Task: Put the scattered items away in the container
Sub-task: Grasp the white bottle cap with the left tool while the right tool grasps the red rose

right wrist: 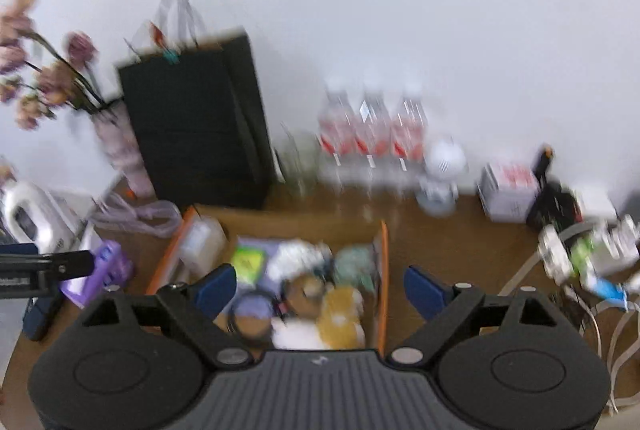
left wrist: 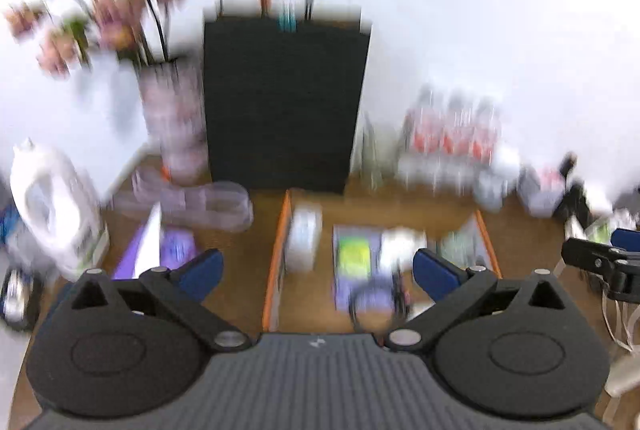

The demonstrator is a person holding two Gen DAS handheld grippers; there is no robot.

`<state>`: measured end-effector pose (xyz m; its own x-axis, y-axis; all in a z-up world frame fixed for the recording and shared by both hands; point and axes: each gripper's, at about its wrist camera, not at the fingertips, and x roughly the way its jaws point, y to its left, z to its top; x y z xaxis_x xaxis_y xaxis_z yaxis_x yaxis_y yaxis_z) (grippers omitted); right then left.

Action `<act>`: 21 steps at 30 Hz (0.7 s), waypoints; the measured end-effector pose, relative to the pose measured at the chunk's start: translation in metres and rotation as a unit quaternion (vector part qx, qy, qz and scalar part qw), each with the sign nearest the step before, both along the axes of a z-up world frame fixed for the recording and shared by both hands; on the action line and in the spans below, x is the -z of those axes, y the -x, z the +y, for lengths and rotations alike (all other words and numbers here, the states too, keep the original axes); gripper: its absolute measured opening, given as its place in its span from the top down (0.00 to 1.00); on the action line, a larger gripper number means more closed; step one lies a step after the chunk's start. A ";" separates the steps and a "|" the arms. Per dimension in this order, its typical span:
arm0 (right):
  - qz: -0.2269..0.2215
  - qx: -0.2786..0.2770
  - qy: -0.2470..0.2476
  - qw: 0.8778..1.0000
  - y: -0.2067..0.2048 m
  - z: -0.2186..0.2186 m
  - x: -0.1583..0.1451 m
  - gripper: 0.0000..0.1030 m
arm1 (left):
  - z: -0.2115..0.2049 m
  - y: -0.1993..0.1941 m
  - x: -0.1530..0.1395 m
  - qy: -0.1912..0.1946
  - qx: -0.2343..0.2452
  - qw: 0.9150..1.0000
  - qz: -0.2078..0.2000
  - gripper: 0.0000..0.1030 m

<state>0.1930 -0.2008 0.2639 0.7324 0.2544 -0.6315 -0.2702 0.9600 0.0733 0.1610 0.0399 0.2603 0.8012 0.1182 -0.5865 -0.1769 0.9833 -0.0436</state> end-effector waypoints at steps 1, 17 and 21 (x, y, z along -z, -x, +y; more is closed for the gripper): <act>-0.034 -0.005 -0.005 0.999 0.010 0.000 0.004 0.11 | -0.003 0.010 0.007 -0.014 0.000 0.999 -0.042 0.00; -0.155 0.005 -0.030 0.988 0.110 0.001 0.081 0.10 | -0.021 0.124 0.096 -0.011 0.028 0.992 -0.124 0.00; -0.158 -0.002 -0.019 0.987 0.198 -0.012 0.149 0.01 | -0.030 0.211 0.177 0.021 0.034 0.992 -0.117 0.00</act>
